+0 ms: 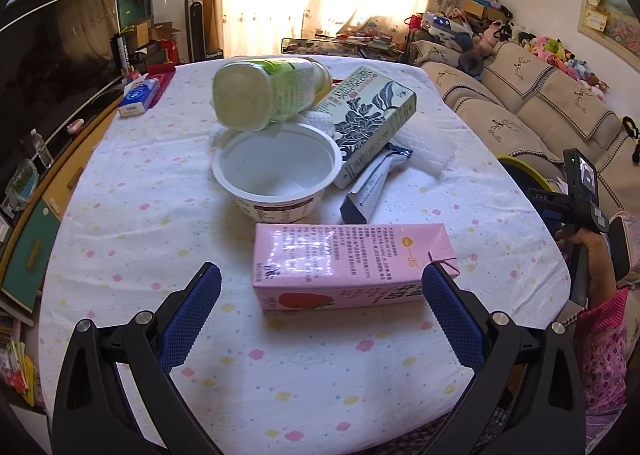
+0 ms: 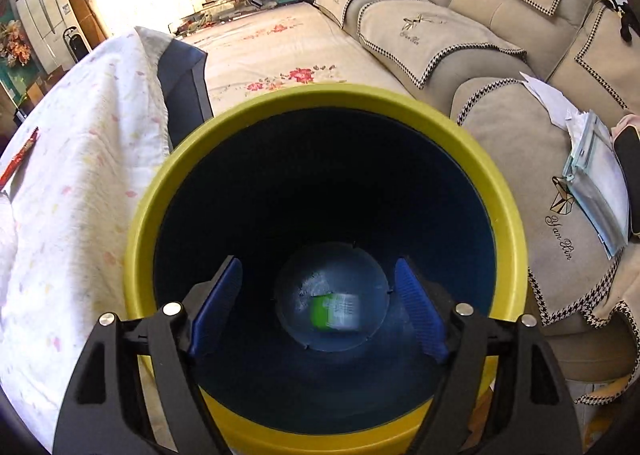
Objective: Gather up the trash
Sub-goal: 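Carry the jar over the yellow-rimmed bin and open the right tool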
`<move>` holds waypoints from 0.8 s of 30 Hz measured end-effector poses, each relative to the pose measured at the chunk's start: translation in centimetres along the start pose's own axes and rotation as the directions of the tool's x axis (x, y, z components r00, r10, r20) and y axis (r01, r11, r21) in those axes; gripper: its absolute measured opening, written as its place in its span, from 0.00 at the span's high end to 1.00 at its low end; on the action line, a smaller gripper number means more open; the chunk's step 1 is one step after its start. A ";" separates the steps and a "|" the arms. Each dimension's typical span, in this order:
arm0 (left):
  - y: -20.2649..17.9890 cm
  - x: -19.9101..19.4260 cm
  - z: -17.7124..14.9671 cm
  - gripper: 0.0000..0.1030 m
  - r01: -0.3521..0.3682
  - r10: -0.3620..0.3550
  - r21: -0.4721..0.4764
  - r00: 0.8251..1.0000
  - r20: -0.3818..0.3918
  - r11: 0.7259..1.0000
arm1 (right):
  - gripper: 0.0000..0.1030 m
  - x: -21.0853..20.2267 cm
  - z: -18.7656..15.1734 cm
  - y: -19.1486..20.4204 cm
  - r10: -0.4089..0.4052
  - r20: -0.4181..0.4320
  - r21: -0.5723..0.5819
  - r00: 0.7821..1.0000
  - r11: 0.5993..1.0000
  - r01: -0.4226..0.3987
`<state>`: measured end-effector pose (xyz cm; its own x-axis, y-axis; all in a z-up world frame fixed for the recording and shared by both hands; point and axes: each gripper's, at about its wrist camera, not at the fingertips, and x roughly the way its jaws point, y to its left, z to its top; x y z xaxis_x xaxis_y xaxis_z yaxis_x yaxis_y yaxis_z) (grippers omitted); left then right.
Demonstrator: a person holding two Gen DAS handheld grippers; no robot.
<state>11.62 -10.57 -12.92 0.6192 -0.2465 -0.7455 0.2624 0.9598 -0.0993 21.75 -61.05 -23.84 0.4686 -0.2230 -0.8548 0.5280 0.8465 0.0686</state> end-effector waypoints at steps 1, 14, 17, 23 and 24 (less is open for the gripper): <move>-0.2 0.1 0.0 0.04 0.006 -0.006 0.004 1.000 -0.001 1.000 | 0.27 -0.2 0.1 0.0 0.001 0.004 -0.002 1.000 1.000 -0.001; 0.8 0.8 1.1 0.04 0.127 -0.127 0.000 0.992 0.010 0.992 | 0.25 -2.3 0.2 0.9 0.041 0.032 -0.018 0.999 0.999 -0.040; 0.4 0.5 0.6 0.04 0.222 -0.222 0.020 0.975 -0.008 0.975 | 0.25 -2.5 0.3 0.9 0.044 0.033 -0.017 0.998 0.999 -0.044; -4.8 -1.5 -1.1 0.04 0.409 -0.404 0.191 0.912 -0.070 0.892 | 0.25 -2.9 0.5 0.8 0.049 0.041 -0.014 0.998 0.999 -0.049; -5.5 -1.9 -1.3 0.04 0.437 -0.430 0.218 0.899 -0.083 0.873 | 0.25 -3.0 0.5 0.8 0.052 0.044 -0.013 0.998 0.999 -0.052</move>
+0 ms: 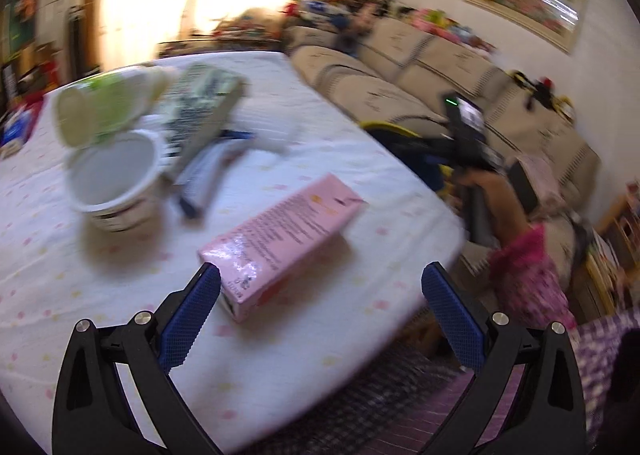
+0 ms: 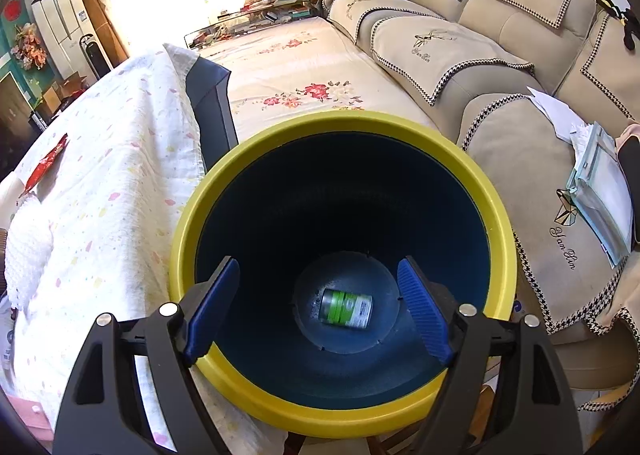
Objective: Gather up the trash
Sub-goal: 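Carry the jar over the yellow-rimmed bin and open the right tool, then grasp the pink juice carton with the left tool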
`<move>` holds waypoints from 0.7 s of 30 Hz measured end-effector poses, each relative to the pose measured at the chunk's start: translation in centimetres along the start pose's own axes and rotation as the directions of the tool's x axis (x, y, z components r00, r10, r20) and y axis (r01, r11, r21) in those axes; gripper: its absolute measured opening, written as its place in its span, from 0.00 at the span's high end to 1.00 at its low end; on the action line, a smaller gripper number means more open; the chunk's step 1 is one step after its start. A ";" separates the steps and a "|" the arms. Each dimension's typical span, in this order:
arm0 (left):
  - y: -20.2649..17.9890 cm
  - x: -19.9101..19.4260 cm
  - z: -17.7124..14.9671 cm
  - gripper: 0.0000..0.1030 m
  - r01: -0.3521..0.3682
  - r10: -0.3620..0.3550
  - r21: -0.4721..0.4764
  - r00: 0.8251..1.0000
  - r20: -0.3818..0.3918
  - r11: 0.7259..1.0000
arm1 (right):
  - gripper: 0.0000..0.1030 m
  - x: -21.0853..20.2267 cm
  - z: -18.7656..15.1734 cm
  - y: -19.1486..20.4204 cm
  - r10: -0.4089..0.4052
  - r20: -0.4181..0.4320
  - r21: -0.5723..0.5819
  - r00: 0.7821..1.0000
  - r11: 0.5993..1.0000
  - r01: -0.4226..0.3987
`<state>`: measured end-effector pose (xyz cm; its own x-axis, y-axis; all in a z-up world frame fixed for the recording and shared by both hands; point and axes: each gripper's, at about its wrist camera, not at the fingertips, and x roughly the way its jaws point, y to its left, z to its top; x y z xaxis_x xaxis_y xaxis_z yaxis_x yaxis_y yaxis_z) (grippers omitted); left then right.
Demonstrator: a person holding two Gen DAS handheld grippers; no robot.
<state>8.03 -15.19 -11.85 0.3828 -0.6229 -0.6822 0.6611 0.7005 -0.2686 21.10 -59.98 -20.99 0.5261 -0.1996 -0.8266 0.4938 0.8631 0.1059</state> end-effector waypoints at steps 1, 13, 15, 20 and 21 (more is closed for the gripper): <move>-0.8 -0.1 0.0 0.04 0.013 -0.012 0.033 1.000 -0.003 0.999 | 0.25 -0.1 -0.1 0.1 0.001 0.003 0.000 1.000 1.000 -0.001; 1.1 2.3 1.6 0.04 -0.112 0.118 0.176 0.993 -0.020 0.978 | 0.24 -1.1 -0.1 -0.7 0.008 0.022 0.012 1.000 1.000 -0.008; 1.3 3.4 1.6 0.09 -0.093 0.102 0.179 0.994 -0.042 0.979 | 0.24 -1.0 -0.1 -0.9 0.009 0.018 0.013 1.000 1.000 -0.009; 2.8 5.0 1.9 0.40 -0.096 0.105 0.121 0.992 -0.071 0.988 | 0.24 -0.8 -0.3 -1.5 0.008 0.015 0.021 1.000 1.000 -0.009; 2.9 5.0 1.8 0.44 -0.093 0.102 0.113 0.992 -0.071 0.989 | 0.24 -0.8 -0.3 -1.6 0.009 0.014 0.022 1.000 1.000 -0.009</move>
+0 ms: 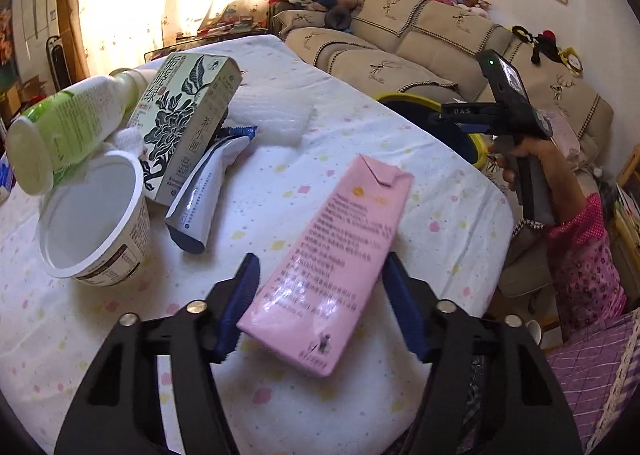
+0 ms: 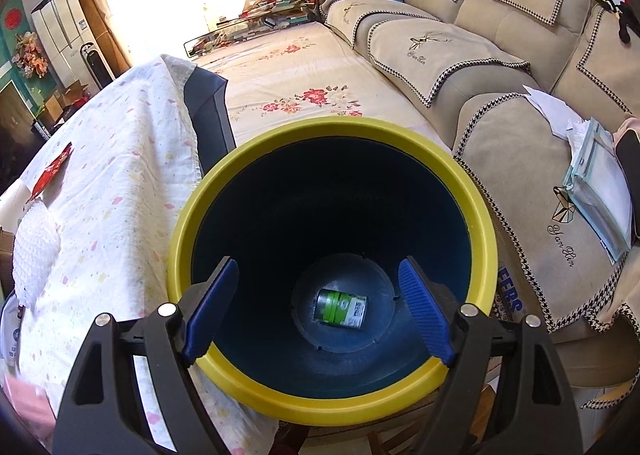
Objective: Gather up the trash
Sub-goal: 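Grasp the pink juice carton with the left tool, then carry the pink carton over the bin and open the left tool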
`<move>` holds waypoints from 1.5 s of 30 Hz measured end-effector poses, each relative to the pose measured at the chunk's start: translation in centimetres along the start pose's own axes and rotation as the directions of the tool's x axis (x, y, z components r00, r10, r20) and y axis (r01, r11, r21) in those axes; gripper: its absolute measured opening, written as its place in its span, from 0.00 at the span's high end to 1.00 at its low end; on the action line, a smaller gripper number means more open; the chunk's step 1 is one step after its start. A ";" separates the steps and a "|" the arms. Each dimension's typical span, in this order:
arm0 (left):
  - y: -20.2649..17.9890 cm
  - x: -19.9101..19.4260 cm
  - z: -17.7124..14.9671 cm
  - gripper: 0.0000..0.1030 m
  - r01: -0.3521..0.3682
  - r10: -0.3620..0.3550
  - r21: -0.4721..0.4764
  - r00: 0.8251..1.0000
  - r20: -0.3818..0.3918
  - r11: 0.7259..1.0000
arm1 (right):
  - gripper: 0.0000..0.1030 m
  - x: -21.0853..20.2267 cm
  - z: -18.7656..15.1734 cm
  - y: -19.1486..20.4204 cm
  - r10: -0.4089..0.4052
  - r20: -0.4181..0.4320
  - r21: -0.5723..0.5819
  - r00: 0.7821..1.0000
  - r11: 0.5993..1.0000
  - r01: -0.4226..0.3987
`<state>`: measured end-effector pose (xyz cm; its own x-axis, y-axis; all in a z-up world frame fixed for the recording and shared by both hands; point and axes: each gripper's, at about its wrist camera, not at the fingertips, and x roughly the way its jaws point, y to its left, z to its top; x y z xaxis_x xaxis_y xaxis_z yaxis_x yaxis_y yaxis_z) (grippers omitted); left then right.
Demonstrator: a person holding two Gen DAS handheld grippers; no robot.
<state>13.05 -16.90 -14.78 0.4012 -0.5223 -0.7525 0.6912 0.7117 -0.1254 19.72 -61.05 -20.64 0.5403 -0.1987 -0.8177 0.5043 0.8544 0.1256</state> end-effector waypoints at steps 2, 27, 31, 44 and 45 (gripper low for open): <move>-0.1 0.0 -0.1 0.51 0.001 -0.001 0.001 1.000 -0.002 1.000 | 0.24 0.1 0.0 -0.1 0.004 -0.001 0.005 1.000 1.000 -0.004; -11.5 5.2 12.3 0.62 0.094 -0.103 0.199 0.994 0.035 0.975 | 0.21 -12.1 -2.9 -7.8 0.015 0.237 0.091 0.971 0.995 -0.037; -14.5 9.4 16.1 0.62 0.139 -0.141 0.212 0.990 -0.006 0.967 | 0.20 -13.3 -3.5 -10.4 -0.006 0.250 0.137 0.968 0.990 -0.029; -18.5 19.6 22.1 0.57 0.145 -0.128 0.212 0.987 -0.092 0.966 | 0.20 -12.0 -4.3 -13.7 -0.011 0.193 0.184 0.981 0.983 -0.025; -18.7 19.9 22.2 0.51 0.136 -0.119 0.213 0.989 -0.090 0.968 | 0.20 -11.8 -4.3 -13.6 -0.007 0.190 0.182 0.982 0.983 -0.028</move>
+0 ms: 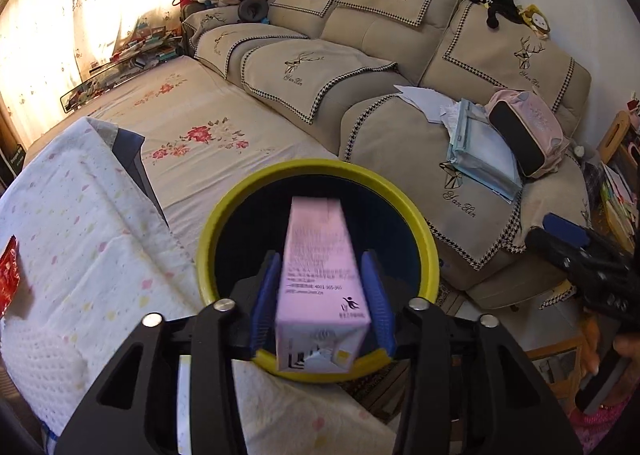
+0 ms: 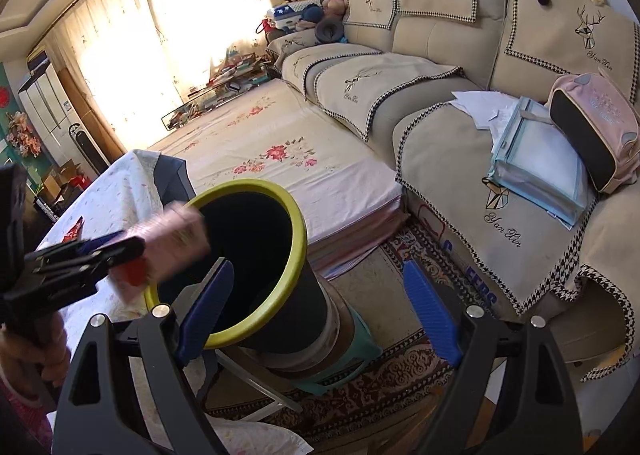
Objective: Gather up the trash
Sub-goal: 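Carry the pink carton over the bin and open the left tool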
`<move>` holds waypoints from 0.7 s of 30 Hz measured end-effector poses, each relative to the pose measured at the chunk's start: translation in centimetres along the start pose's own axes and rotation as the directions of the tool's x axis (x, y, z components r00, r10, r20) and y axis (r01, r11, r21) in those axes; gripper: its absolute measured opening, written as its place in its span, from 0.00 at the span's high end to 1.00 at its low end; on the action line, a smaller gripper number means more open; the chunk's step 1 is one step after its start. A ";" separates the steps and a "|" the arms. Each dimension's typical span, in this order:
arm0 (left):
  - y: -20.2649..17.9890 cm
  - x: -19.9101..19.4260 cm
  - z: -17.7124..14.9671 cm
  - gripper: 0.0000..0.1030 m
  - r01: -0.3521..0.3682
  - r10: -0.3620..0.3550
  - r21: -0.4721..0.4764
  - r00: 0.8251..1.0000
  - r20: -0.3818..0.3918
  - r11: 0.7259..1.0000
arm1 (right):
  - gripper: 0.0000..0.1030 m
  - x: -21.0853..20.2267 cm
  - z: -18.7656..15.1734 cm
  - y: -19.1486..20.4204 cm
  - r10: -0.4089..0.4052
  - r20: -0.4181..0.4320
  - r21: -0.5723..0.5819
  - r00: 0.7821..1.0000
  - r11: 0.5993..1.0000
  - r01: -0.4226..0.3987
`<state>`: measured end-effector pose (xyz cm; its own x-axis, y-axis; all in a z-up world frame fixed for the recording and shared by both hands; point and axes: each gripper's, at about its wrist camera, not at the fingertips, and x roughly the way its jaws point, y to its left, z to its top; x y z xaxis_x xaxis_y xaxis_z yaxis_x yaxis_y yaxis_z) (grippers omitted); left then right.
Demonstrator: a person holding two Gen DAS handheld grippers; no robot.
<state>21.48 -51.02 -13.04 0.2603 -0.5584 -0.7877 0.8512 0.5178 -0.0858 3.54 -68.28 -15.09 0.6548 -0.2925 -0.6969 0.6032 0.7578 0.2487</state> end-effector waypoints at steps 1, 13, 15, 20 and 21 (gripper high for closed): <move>-0.1 0.1 0.1 0.47 -0.009 0.009 -0.002 1.000 0.005 1.000 | 0.20 0.1 -0.1 0.1 0.003 -0.003 -0.001 1.000 1.000 -0.003; 2.5 -12.0 -6.3 0.30 -0.059 0.074 -0.096 0.984 0.162 0.994 | 0.20 0.9 -1.0 3.3 0.050 -0.041 -0.063 0.998 0.997 -0.052; 3.3 -14.7 -8.4 0.28 -0.072 0.095 -0.128 0.978 0.188 0.989 | 0.20 1.2 -1.4 5.0 0.071 -0.056 -0.096 0.996 0.993 -0.076; 6.2 -21.8 -14.5 0.22 -0.178 0.240 -0.251 0.940 0.244 0.952 | 0.20 2.0 -2.5 10.5 0.140 -0.104 -0.194 0.985 0.968 -0.158; 6.8 -23.2 -15.8 0.22 -0.211 0.282 -0.279 0.927 0.248 0.937 | 0.20 2.2 -2.9 12.0 0.161 -0.117 -0.218 0.980 0.959 -0.183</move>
<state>14.08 -24.30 -5.01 0.5942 -0.5321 -0.6031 0.6157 0.7834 -0.0845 10.87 -58.17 -15.59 0.6852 -0.0966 -0.7219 0.3589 0.9072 0.2193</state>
